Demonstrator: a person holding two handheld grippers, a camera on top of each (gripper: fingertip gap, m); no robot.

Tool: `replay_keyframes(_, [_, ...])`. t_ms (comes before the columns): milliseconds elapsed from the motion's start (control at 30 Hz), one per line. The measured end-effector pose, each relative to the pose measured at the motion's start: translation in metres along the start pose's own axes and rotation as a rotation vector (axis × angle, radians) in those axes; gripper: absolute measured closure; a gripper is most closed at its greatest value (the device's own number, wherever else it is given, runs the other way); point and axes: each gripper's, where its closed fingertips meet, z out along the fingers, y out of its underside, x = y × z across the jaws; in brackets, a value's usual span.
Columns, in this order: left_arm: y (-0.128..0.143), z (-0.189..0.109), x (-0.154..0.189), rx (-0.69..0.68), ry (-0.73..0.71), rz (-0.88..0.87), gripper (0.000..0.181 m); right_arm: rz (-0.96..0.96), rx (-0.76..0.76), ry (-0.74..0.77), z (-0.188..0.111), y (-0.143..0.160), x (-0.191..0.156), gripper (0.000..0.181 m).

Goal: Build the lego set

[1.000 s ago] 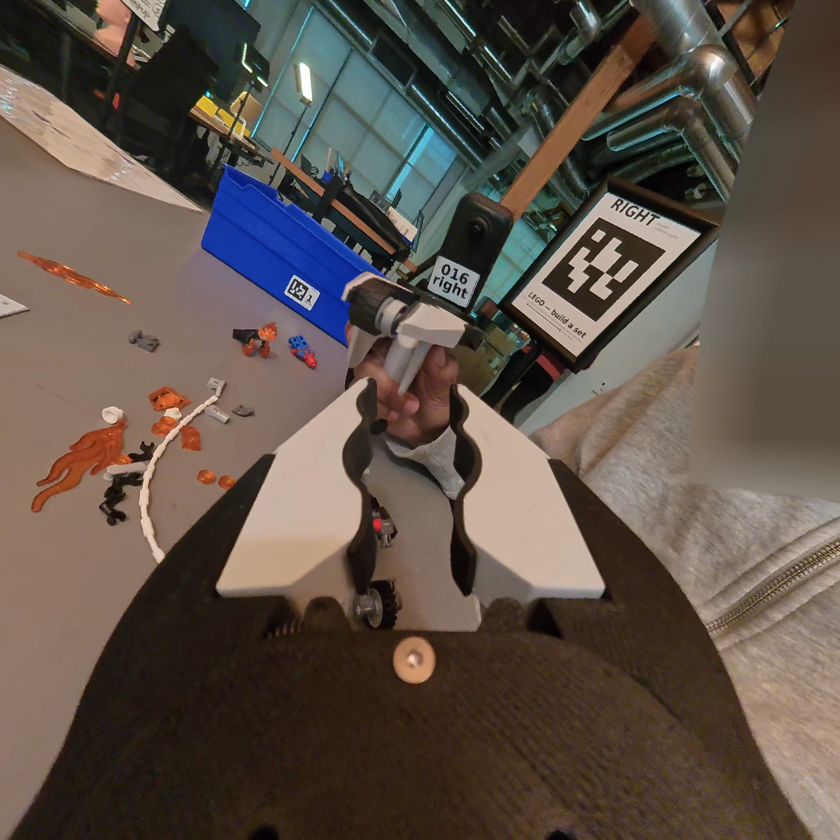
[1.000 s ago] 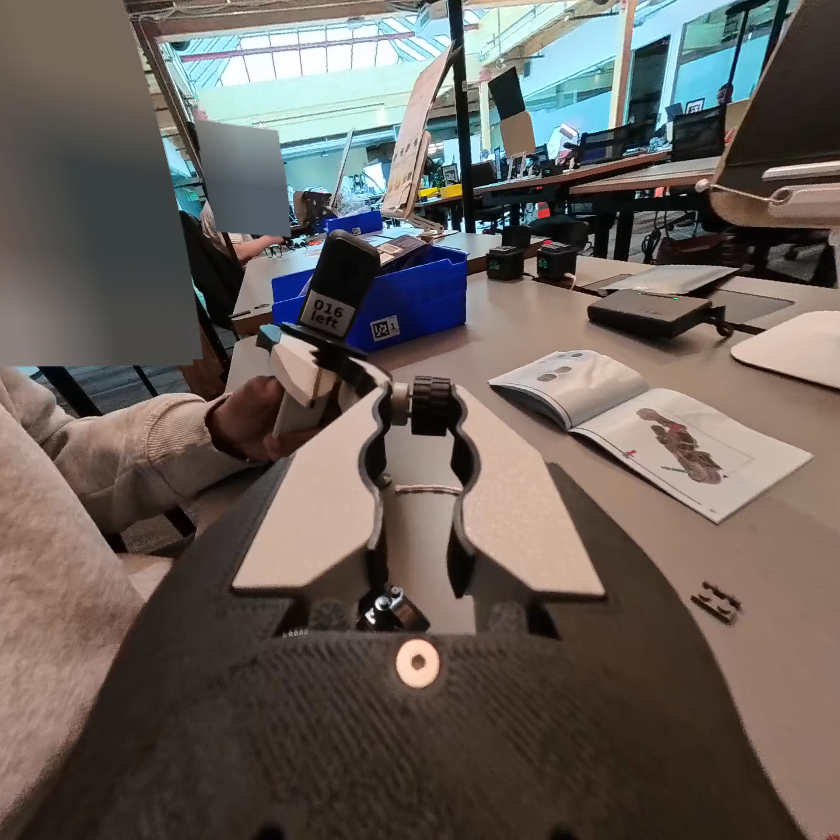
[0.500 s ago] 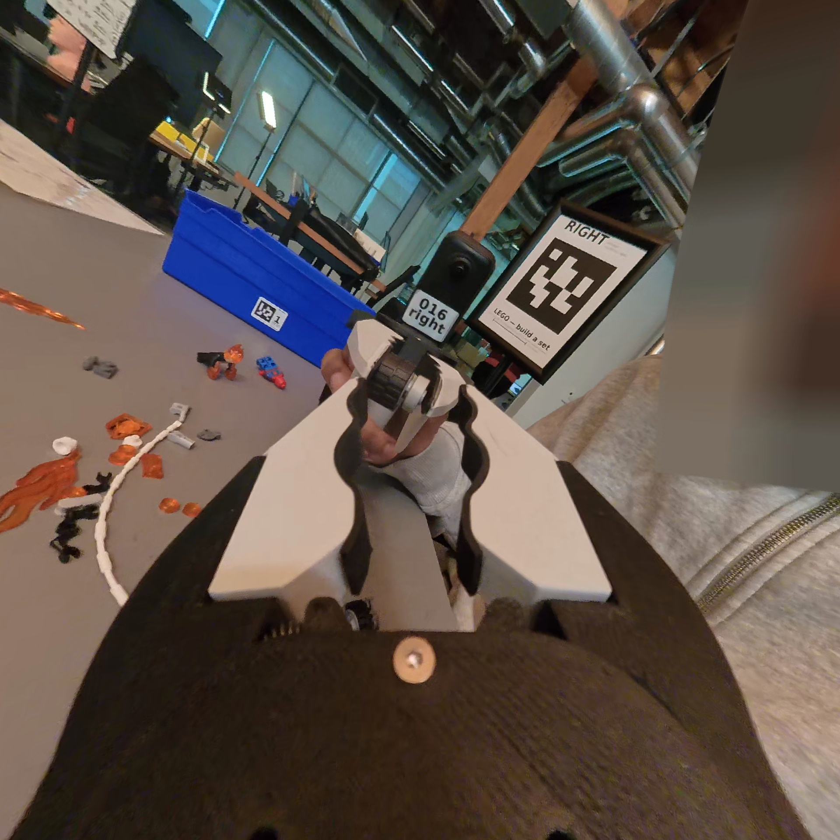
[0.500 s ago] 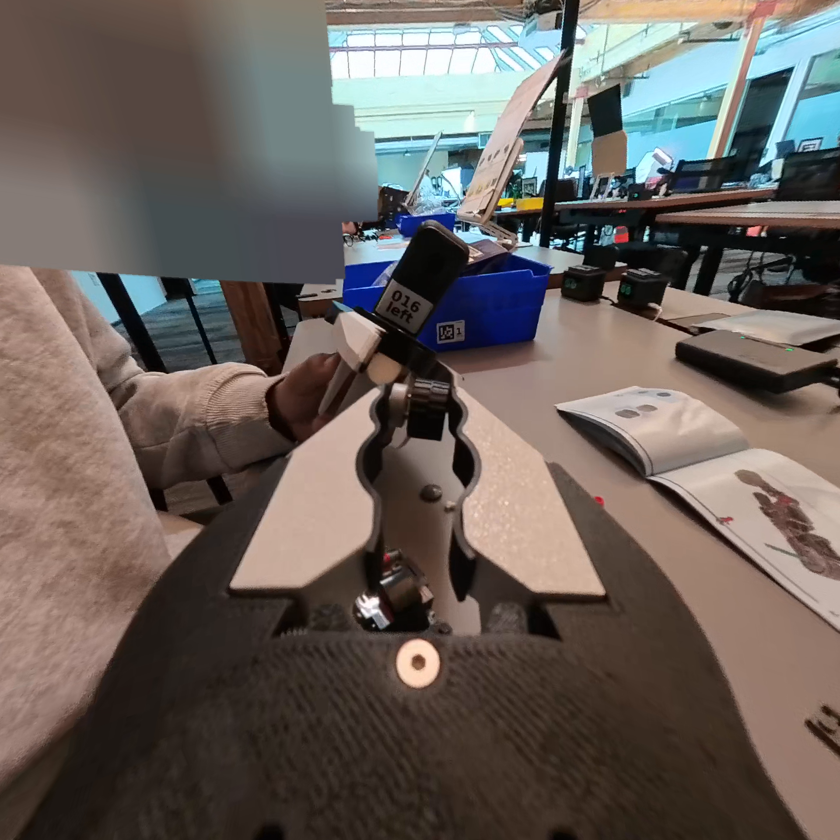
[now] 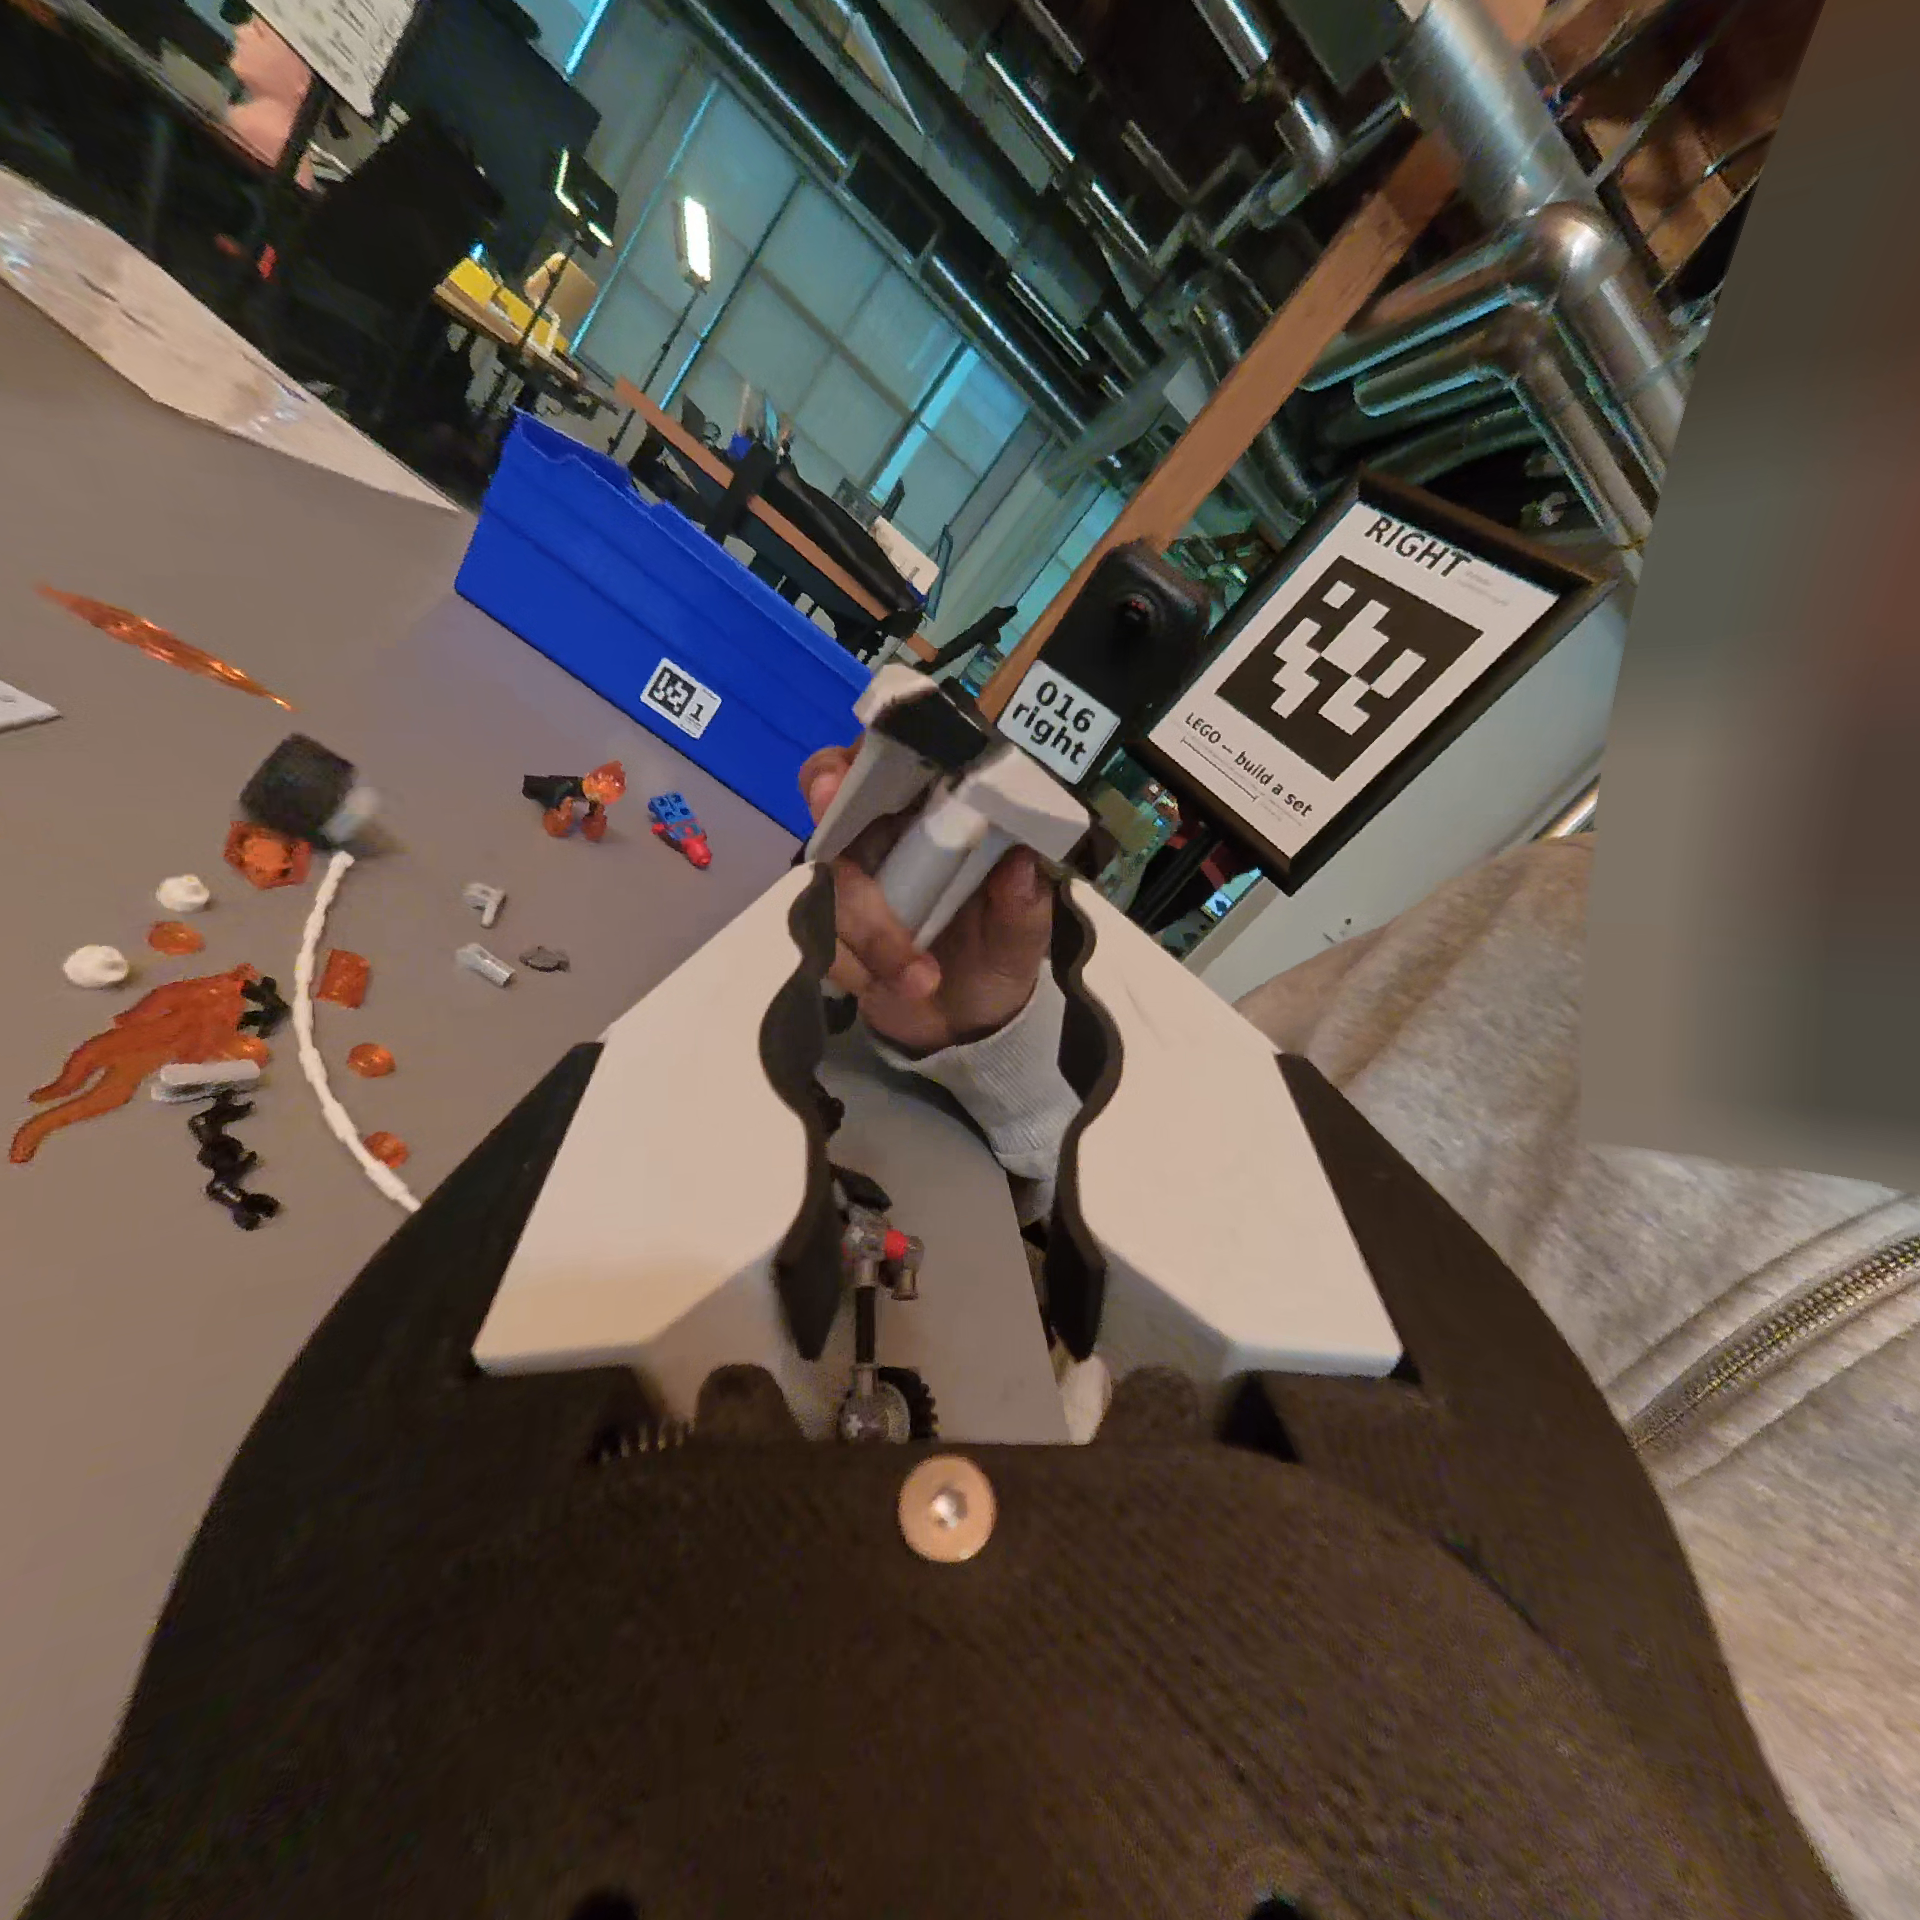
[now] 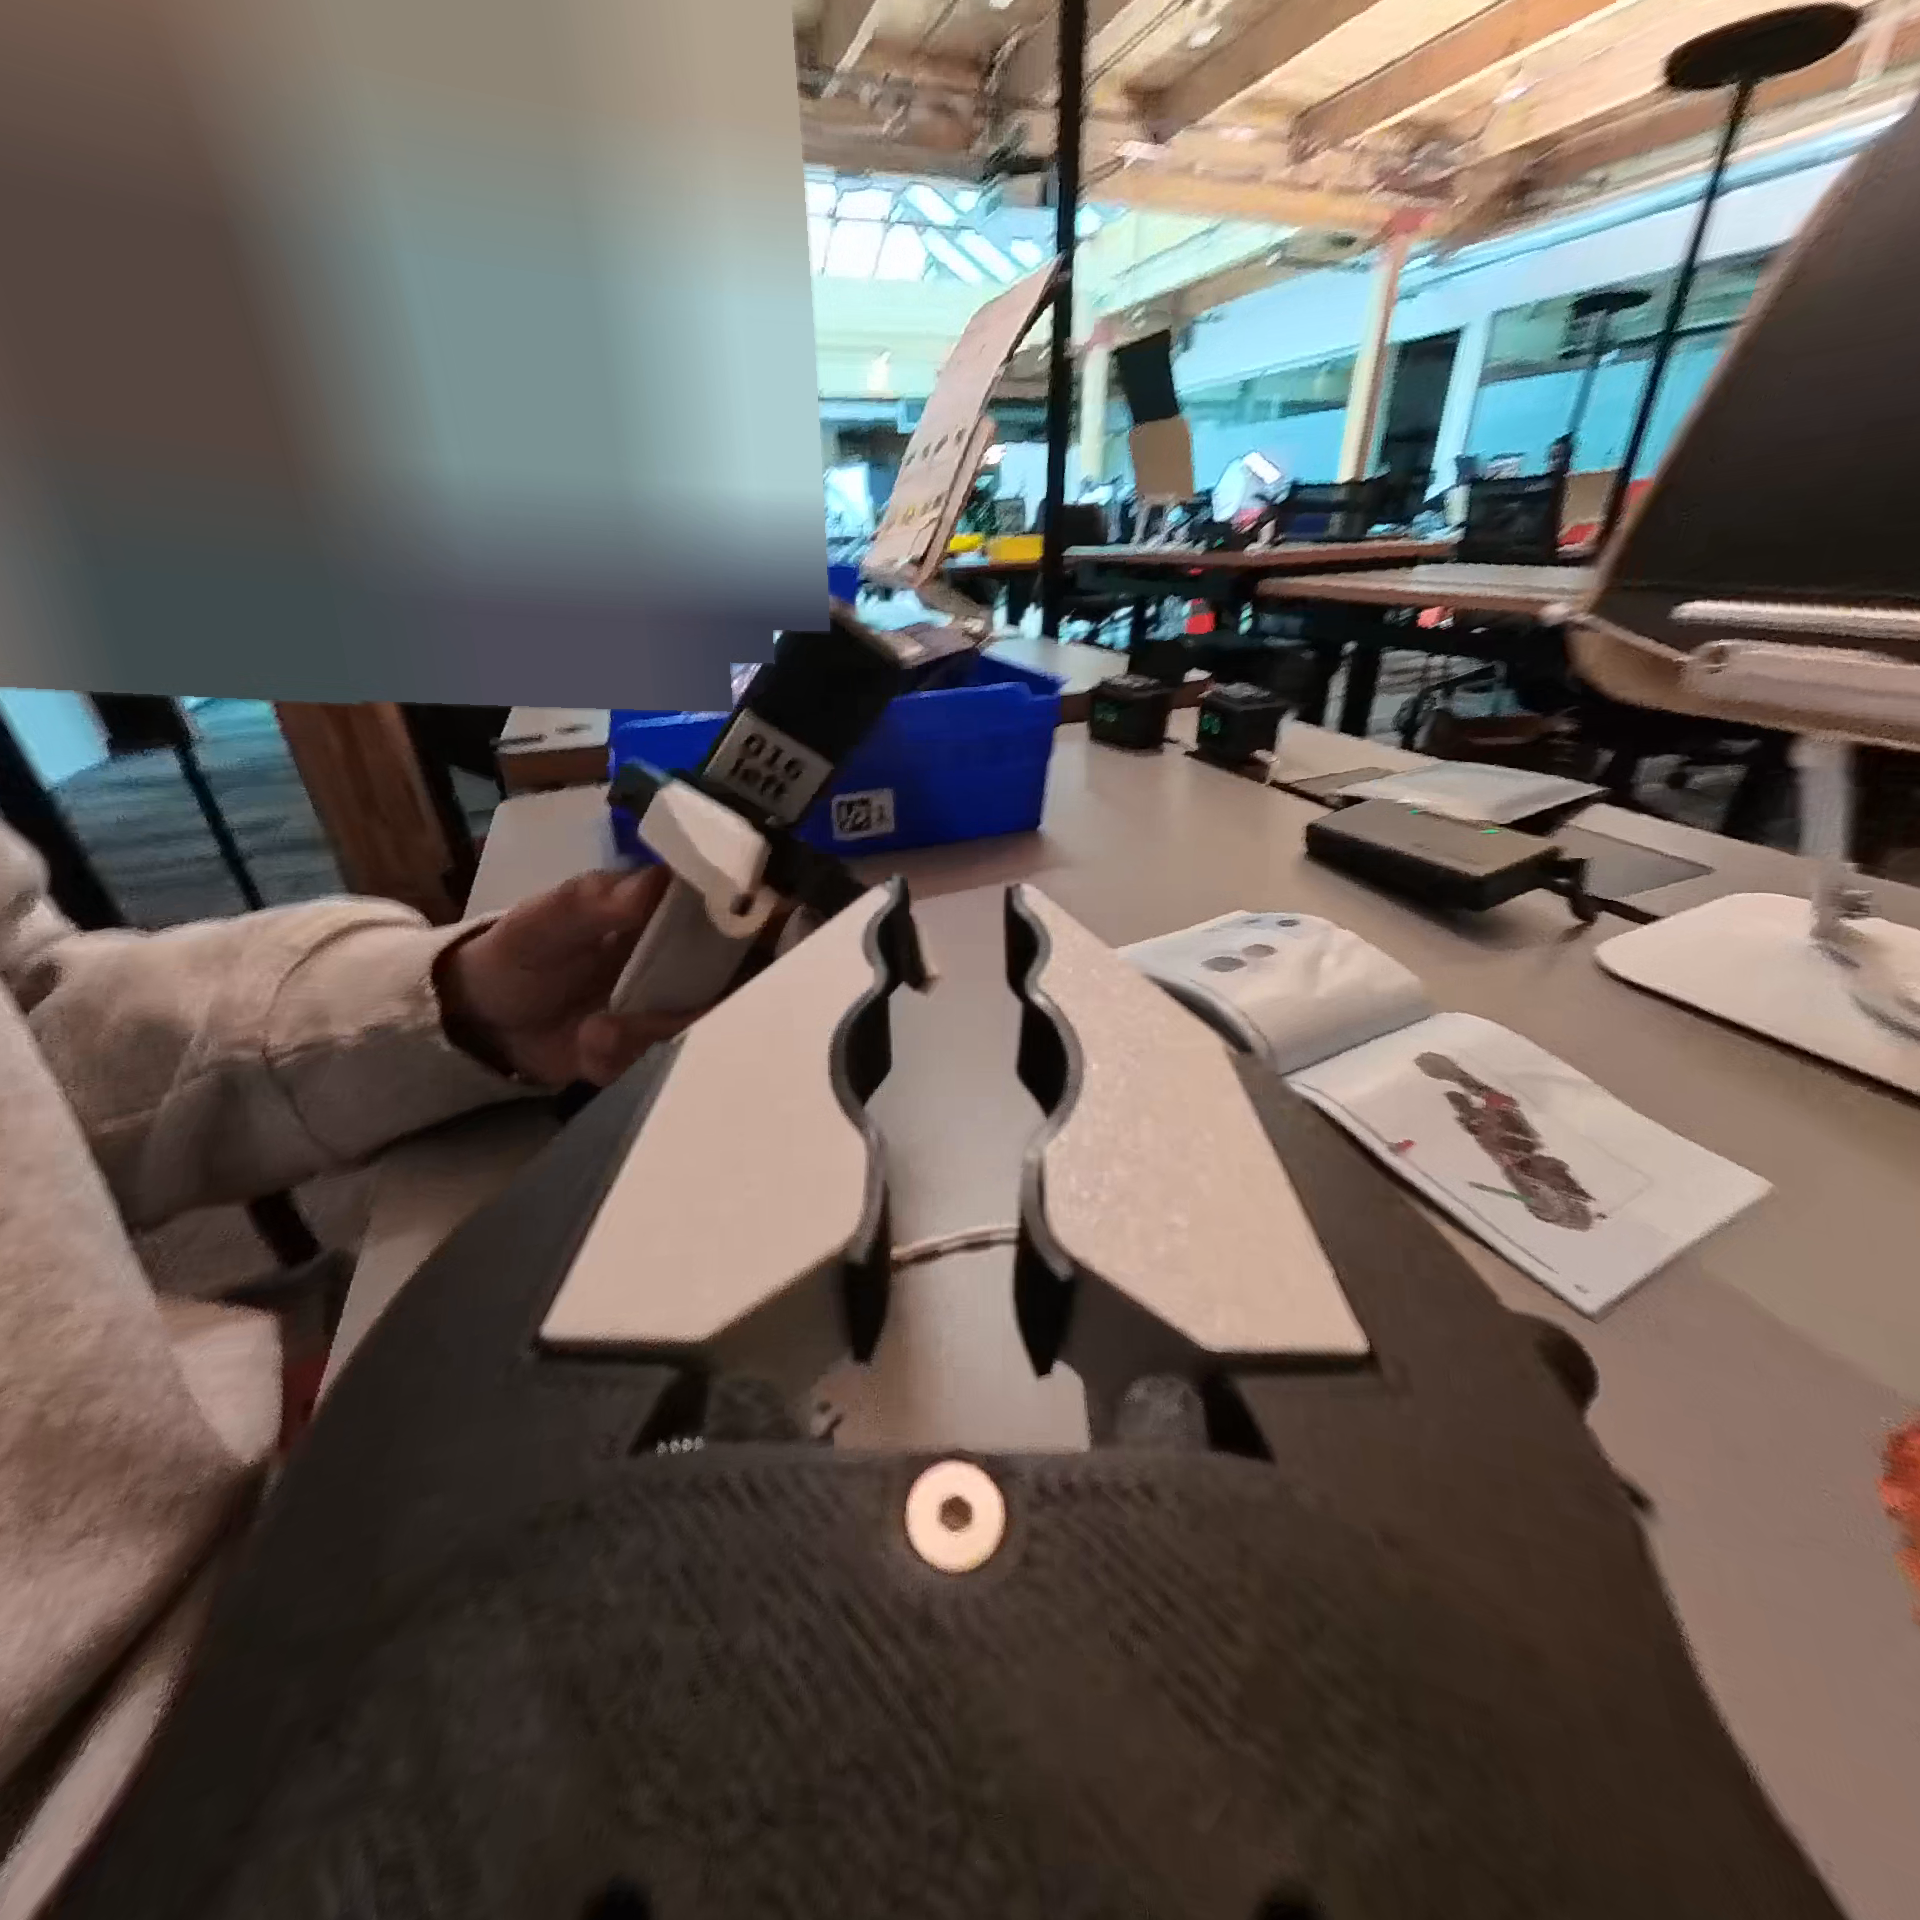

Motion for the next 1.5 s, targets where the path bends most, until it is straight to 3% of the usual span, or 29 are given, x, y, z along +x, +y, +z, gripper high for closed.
replay_keyframes(200, [-0.005,-0.003,-0.003,0.03,-0.004,-0.027,0.143,0.145,0.172,0.155,-0.031,-0.024,0.043,0.155])
replay_keyframes(333, [-0.003,-0.003,-0.007,0.023,-0.025,-0.028,0.144,0.166,0.164,0.287,-0.048,-0.02,0.071,0.152])
replay_keyframes(400, [-0.003,-0.003,-0.01,0.017,-0.04,-0.019,0.144,0.125,0.077,0.411,-0.058,-0.01,0.096,0.146])
replay_keyframes(500, [-0.002,-0.003,-0.013,0.009,-0.062,-0.007,0.144,0.089,-0.182,0.607,-0.076,0.012,0.152,0.122])
replay_keyframes(667, [0.0,0.0,-0.013,-0.006,-0.054,-0.013,0.145,0.18,-0.639,0.529,-0.062,0.072,0.207,0.127])
replay_keyframes(767, [0.001,-0.001,-0.015,-0.01,-0.069,-0.007,0.145,0.396,-0.716,0.374,-0.045,0.107,0.191,0.13])
replay_keyframes(833, [0.001,-0.001,-0.015,-0.005,-0.062,-0.019,0.146,0.424,-0.735,0.333,-0.042,0.115,0.179,0.135])
replay_keyframes(867, [0.001,-0.001,-0.014,-0.005,-0.054,-0.029,0.146,0.379,-0.771,0.347,-0.045,0.119,0.178,0.15])
replay_keyframes(1033, [0.003,0.002,-0.014,-0.011,-0.035,-0.055,0.146,0.105,-0.77,0.393,-0.046,0.099,0.178,0.181])
replay_keyframes(1167, [0.002,0.001,-0.016,-0.009,-0.051,-0.051,0.146,0.008,-0.637,0.405,-0.043,0.066,0.169,0.181])
replay_keyframes(1433, [0.001,-0.001,-0.02,-0.004,-0.074,-0.05,0.147,0.168,-0.506,0.348,-0.046,0.056,0.165,0.18])
replay_keyframes(1500, [0.001,-0.001,-0.021,-0.003,-0.078,-0.049,0.147,0.215,-0.569,0.342,-0.047,0.069,0.163,0.15])
